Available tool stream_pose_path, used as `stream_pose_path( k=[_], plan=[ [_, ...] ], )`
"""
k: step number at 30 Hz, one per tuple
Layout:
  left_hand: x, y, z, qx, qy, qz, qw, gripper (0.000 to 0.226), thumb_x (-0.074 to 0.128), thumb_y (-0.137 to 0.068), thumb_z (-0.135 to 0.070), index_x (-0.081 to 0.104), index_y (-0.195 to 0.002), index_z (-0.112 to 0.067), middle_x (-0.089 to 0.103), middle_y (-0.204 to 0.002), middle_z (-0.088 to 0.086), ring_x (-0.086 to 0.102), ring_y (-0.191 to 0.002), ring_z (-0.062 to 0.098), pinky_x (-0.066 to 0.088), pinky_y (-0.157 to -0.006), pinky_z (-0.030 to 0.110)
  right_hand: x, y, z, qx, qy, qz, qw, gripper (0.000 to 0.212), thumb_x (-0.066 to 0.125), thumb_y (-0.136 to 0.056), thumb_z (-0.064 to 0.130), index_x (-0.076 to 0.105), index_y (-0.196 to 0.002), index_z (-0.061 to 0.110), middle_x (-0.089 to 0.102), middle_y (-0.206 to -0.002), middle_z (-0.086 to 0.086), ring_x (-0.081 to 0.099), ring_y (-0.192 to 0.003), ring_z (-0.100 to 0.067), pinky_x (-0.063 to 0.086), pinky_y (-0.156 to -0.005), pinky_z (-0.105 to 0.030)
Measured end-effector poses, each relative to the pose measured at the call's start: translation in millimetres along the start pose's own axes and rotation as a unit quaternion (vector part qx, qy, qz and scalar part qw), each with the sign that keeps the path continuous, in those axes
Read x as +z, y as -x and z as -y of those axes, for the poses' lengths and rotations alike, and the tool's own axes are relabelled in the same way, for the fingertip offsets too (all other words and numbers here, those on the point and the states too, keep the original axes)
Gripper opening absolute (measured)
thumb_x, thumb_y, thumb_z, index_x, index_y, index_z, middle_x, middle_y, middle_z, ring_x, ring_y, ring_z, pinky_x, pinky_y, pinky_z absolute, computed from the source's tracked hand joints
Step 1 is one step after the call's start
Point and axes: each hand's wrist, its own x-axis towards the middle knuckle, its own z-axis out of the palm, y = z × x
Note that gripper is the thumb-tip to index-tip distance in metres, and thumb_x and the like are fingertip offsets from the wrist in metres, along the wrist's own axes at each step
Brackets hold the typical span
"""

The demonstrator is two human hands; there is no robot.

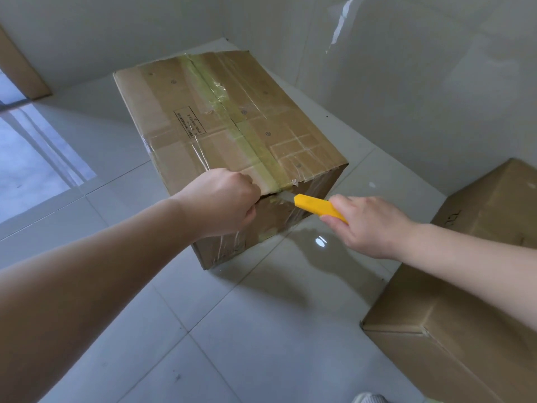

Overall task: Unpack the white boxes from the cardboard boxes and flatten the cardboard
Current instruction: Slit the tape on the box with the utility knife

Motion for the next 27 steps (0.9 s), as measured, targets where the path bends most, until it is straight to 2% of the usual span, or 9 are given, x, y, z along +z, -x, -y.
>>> stream_pose_path(
  k=[4,8,11,13,16,20,27],
  plan=[
    [-7,0,1,0.029,0.015,-0.013,0.999,0.034,0.062,-0.068,-0.005,0.034,-0.050,-0.013,0.030,-0.049,-0.002,0.028,-0.035,0.020,0.022,-0.043,0.019,-5,8,-18,0.062,0.008,-0.001,0.998,0.031,0.034,-0.097,0.046,0.037,-0.089,0.017,0.063,-0.090,-0.010,0.060,-0.083,-0.039,0.035,-0.058,-0.036],
    [-6,-3,2,0.034,0.020,-0.019,0.999,0.030,0.057,-0.069,-0.007,0.033,-0.051,-0.014,0.029,-0.050,-0.003,0.027,-0.035,0.020,0.016,-0.044,0.015,-5,-5,-13,0.027,0.017,-0.016,0.999,0.038,0.034,-0.097,0.047,0.047,-0.097,0.012,0.064,-0.090,-0.009,0.060,-0.083,-0.037,0.034,-0.059,-0.034],
    [0,-4,0,0.010,-0.014,-0.027,0.999,0.025,0.048,-0.081,-0.012,0.039,-0.058,-0.013,0.031,-0.055,-0.003,0.034,-0.044,0.021,0.019,-0.044,0.021,-4,-2,-16,0.019,0.027,-0.010,0.999,0.039,0.033,-0.097,0.047,0.048,-0.100,0.012,0.064,-0.091,-0.008,0.060,-0.084,-0.037,0.031,-0.059,-0.034],
    [1,-4,-1,-0.020,-0.035,0.012,0.999,0.022,0.041,-0.088,-0.019,0.043,-0.067,-0.014,0.034,-0.062,-0.005,0.037,-0.051,0.018,0.022,-0.044,0.024,-6,3,-26,0.045,0.027,-0.007,0.999,0.035,0.034,-0.097,0.047,0.044,-0.094,0.013,0.064,-0.090,-0.009,0.060,-0.082,-0.037,0.031,-0.058,-0.034],
    [-1,-5,-3,-0.038,-0.042,0.034,0.998,0.020,0.039,-0.090,-0.023,0.043,-0.071,-0.016,0.036,-0.066,-0.005,0.036,-0.053,0.016,0.022,-0.044,0.022,-9,9,-40,0.097,0.036,-0.002,0.995,0.031,0.034,-0.098,0.045,0.037,-0.088,0.016,0.065,-0.088,-0.012,0.060,-0.082,-0.038,0.031,-0.058,-0.035],
    [-3,-6,-3,-0.047,-0.042,0.044,0.997,0.019,0.039,-0.089,-0.023,0.042,-0.071,-0.018,0.036,-0.067,-0.005,0.033,-0.051,0.013,0.022,-0.044,0.022,-9,15,-59,0.156,0.050,-0.013,0.986,0.037,0.034,-0.098,0.045,0.047,-0.098,0.010,0.066,-0.088,-0.017,0.061,-0.085,-0.040,0.040,-0.063,-0.039],
    [-5,-3,-5,-0.078,-0.035,0.052,0.995,0.020,0.038,-0.091,-0.028,0.044,-0.073,-0.020,0.038,-0.067,-0.006,0.039,-0.055,0.013,0.026,-0.045,0.022,-11,26,-67,0.154,0.034,0.006,0.987,0.034,0.036,-0.098,0.044,0.042,-0.085,0.013,0.064,-0.081,-0.014,0.060,-0.081,-0.039,0.031,-0.058,-0.037]
  ],
)
